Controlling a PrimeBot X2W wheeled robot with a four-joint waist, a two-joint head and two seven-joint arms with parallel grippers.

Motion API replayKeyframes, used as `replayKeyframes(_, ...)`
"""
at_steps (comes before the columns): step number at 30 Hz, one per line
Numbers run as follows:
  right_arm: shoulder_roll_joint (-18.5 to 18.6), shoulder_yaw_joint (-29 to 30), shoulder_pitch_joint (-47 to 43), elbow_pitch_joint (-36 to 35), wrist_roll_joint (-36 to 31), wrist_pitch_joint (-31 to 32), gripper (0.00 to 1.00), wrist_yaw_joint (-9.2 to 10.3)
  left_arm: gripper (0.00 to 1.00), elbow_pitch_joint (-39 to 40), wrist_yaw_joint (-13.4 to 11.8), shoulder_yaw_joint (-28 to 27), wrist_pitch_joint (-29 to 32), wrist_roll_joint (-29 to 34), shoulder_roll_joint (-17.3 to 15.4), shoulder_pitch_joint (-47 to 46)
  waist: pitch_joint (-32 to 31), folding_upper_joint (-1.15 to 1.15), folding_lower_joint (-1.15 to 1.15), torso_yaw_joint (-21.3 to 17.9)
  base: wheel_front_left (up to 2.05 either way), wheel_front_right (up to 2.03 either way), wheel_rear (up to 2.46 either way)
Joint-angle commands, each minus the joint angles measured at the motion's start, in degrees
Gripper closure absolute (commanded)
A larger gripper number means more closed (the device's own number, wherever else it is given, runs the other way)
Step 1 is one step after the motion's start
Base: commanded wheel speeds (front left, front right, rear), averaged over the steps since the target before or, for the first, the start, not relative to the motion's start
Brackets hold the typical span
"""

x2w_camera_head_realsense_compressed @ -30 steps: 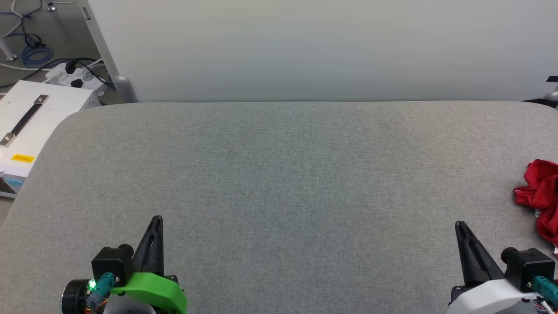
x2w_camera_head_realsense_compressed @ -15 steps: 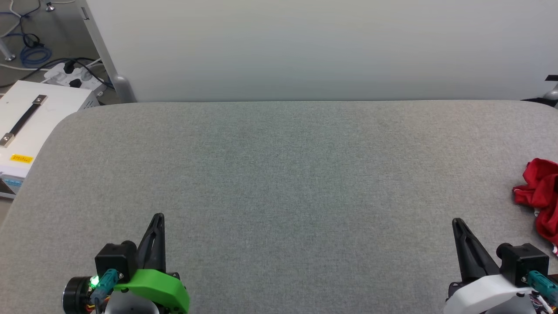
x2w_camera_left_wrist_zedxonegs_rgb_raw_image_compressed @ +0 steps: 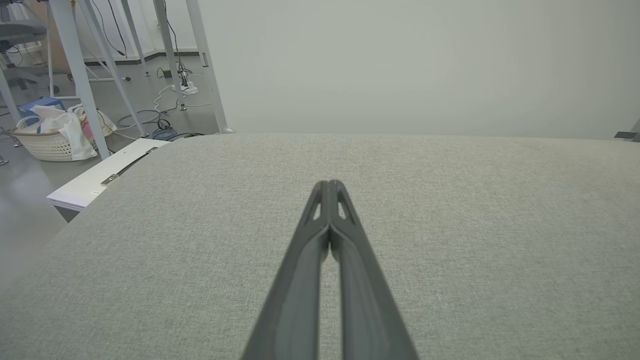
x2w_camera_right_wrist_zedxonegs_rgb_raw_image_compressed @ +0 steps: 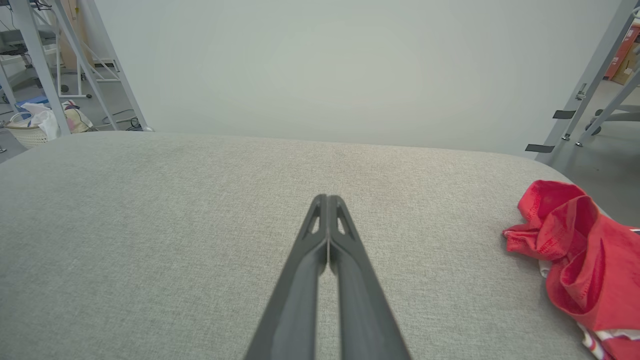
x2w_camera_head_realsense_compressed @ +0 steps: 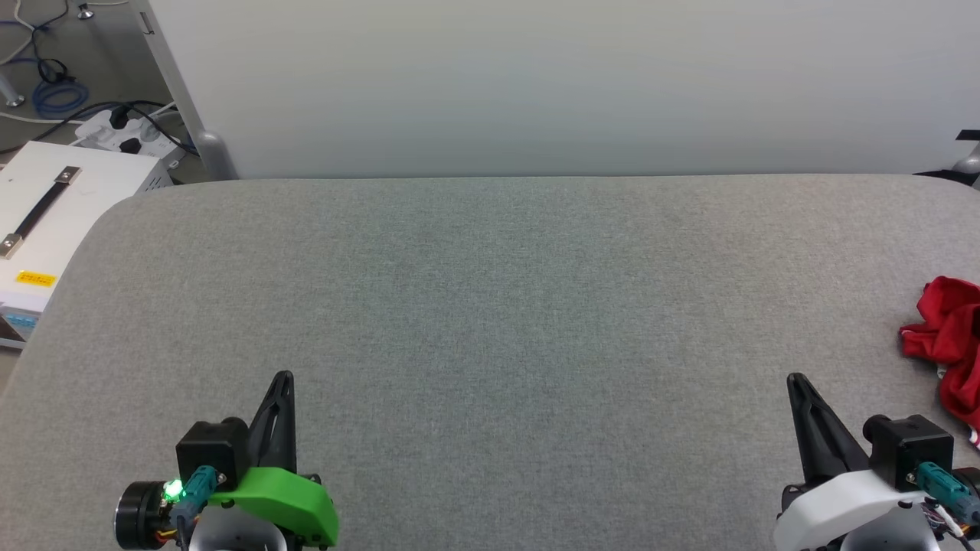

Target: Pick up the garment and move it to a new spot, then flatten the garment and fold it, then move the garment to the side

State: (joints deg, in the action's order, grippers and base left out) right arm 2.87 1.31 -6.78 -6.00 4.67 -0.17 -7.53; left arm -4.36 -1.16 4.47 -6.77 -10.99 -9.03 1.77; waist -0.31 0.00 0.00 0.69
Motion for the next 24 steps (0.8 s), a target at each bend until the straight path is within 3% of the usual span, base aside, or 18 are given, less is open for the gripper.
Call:
replayKeyframes(1,0.0,-0.2,1.1,0.4,-0.8,0.1,1.0,0.02,1.0,0.5,0.4,-0.5,0.4,1.0,0.5,-0.9,0.0,0.0,0.0,0.0,0.0,0.0,0.0)
replayKeyframes(24,0.0,-0.7,3.5,2.7,-2.4,0.1,1.0,0.03,1.0,2.1,0.7,-2.1,3.0,5.1,2.8,-1.3,0.1,0.0,0.0,-0.3,0.0,0.0,0.0)
